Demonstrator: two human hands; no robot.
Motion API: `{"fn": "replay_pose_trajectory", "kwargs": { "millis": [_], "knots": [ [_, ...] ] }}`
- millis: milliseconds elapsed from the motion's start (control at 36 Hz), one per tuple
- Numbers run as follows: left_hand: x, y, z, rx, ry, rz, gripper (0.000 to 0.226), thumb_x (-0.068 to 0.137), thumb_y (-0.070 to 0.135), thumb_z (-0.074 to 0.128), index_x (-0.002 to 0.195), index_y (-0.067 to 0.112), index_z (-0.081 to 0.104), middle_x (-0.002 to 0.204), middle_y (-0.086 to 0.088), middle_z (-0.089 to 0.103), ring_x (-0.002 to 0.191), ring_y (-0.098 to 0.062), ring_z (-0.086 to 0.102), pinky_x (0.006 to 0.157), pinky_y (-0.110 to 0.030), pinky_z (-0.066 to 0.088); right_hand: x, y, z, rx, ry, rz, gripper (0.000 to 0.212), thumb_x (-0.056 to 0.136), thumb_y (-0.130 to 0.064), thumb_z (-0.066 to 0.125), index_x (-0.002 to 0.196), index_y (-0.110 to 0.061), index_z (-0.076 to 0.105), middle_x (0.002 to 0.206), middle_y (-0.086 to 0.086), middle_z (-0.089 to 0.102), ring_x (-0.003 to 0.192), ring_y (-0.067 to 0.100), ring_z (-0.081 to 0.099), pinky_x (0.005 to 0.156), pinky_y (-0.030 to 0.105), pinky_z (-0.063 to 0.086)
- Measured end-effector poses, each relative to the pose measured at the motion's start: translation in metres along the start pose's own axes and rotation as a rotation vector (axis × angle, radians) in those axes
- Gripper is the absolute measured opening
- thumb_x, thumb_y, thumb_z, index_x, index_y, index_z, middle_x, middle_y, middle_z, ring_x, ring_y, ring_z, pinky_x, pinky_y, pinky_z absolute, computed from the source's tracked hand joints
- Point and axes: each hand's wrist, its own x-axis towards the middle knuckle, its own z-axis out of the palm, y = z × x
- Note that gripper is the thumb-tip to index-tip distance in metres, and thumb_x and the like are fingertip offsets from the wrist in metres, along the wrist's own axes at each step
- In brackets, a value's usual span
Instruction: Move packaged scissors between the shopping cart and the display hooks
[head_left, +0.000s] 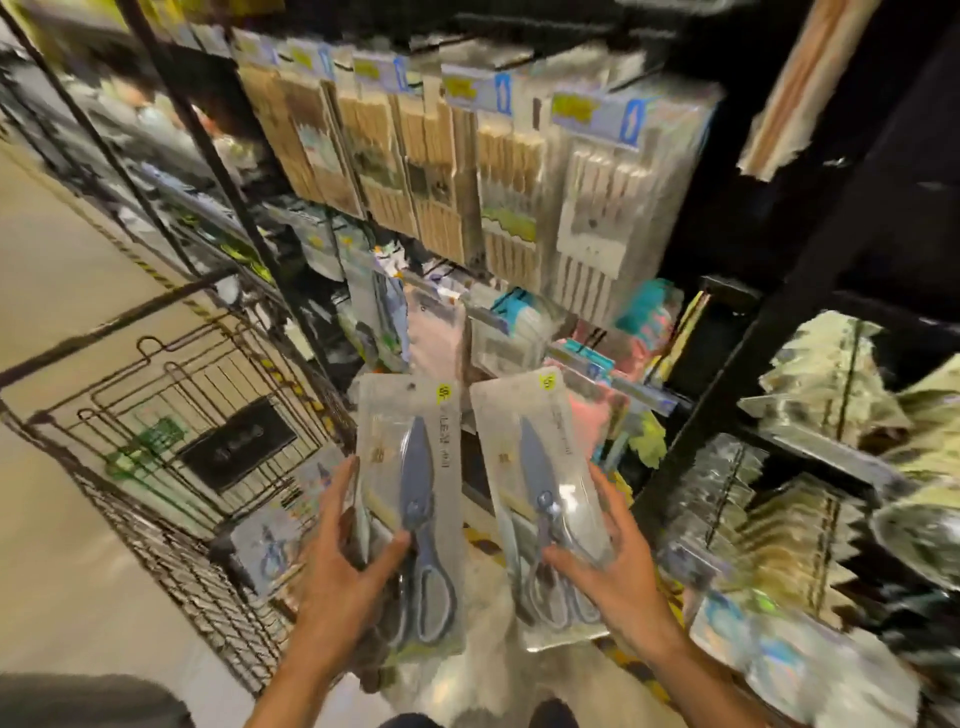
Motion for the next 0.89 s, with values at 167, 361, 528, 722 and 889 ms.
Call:
{"fn": "replay_pose_trajectory", "kwargs": {
  "millis": [167, 361, 528, 722, 889],
  "knots": [
    [-0.015, -0.004, 0.003, -0.054, -0.153, 0.063, 0.085, 0.082, 0.036, 0.078, 0.146, 0.062, 0.028, 0.16, 0.022, 0.032, 0.146, -0.018, 0.038, 0.111, -0.058, 0.042, -0.062, -0.008, -0.01, 0.011, 0.168, -0.008, 0.096, 0.066, -0.027, 0.088, 0.147, -0.041, 0.037, 0.131, -0.037, 0.056, 0.12, -0.008, 0.058, 0.096, 0.022, 0.055],
    [-0.045, 0.0, 0.011, -0.168, -0.321, 0.16, 0.086, 0.08, 0.019, 0.079, 0.149, 0.045, 0.035, 0.144, 0.04, 0.043, 0.135, 0.011, 0.043, 0.105, -0.015, 0.044, -0.135, -0.004, -0.006, -0.073, 0.412, -0.036, 0.09, 0.075, -0.012, 0.086, 0.146, -0.04, 0.038, 0.138, -0.033, 0.053, 0.129, -0.002, 0.053, 0.101, 0.019, 0.05],
    [-0.076, 0.003, 0.026, -0.18, -0.431, 0.145, 0.088, 0.082, 0.011, 0.079, 0.15, 0.045, 0.033, 0.131, 0.053, 0.042, 0.119, 0.026, 0.045, 0.09, -0.005, 0.048, -0.193, -0.006, -0.007, -0.077, 0.536, -0.004, 0.092, 0.075, -0.025, 0.086, 0.149, -0.045, 0.035, 0.151, -0.012, 0.048, 0.138, 0.007, 0.048, 0.112, 0.039, 0.045],
    [-0.104, 0.024, 0.062, -0.161, -0.535, 0.245, 0.087, 0.08, 0.014, 0.08, 0.15, 0.042, 0.036, 0.142, 0.033, 0.05, 0.126, 0.009, 0.053, 0.1, -0.019, 0.052, -0.25, -0.007, -0.041, -0.106, 0.676, -0.005, 0.092, 0.07, -0.028, 0.088, 0.14, -0.06, 0.039, 0.147, -0.011, 0.054, 0.134, 0.009, 0.052, 0.11, 0.038, 0.047],
    [-0.127, 0.06, 0.115, -0.183, -0.605, 0.291, 0.087, 0.077, 0.026, 0.08, 0.146, 0.053, 0.035, 0.14, 0.037, 0.048, 0.129, 0.01, 0.048, 0.102, -0.016, 0.045, -0.283, -0.011, -0.096, -0.074, 0.748, -0.011, 0.094, 0.069, -0.028, 0.088, 0.144, -0.051, 0.036, 0.146, -0.015, 0.053, 0.131, 0.006, 0.054, 0.108, 0.044, 0.049]
  ]
}}
